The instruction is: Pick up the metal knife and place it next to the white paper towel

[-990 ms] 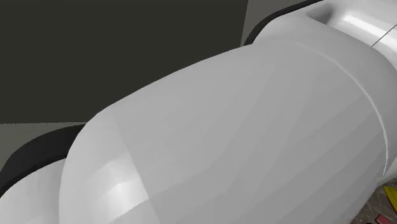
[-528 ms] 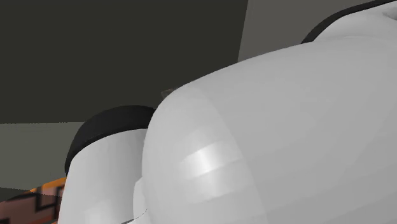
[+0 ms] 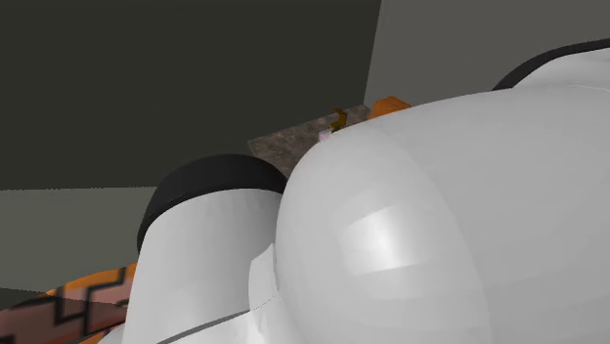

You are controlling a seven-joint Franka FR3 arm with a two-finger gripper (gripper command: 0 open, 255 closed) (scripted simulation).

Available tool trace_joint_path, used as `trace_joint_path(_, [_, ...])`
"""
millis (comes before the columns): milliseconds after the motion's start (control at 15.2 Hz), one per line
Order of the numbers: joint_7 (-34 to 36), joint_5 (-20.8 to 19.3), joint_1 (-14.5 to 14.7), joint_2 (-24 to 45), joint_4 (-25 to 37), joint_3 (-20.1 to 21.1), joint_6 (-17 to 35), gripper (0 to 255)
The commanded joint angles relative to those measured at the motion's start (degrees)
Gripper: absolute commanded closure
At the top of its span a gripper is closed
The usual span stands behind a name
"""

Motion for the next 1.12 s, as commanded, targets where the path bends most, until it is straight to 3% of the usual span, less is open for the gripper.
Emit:
trace_joint_path(0, [-0.20, -0.07, -0.05, -0.17, -1.77, -0.01, 1.65, 255])
trace_joint_path(594, [-1.02, -0.04, -0.20, -0.19, -7.11, -0.21, 6.86, 255])
trace_joint_path(660, [-1.02, -0.04, -0.20, -0.19, -7.11, -0.21, 6.86, 0])
trace_joint_path(858, [14.35, -24.46, -2.44, -9.75, -22.48, 11.55, 17.81, 0])
trace_joint_path(1056, [30.58, -47.15, -7.40, -13.52, -35.20, 22.78, 22.57, 0])
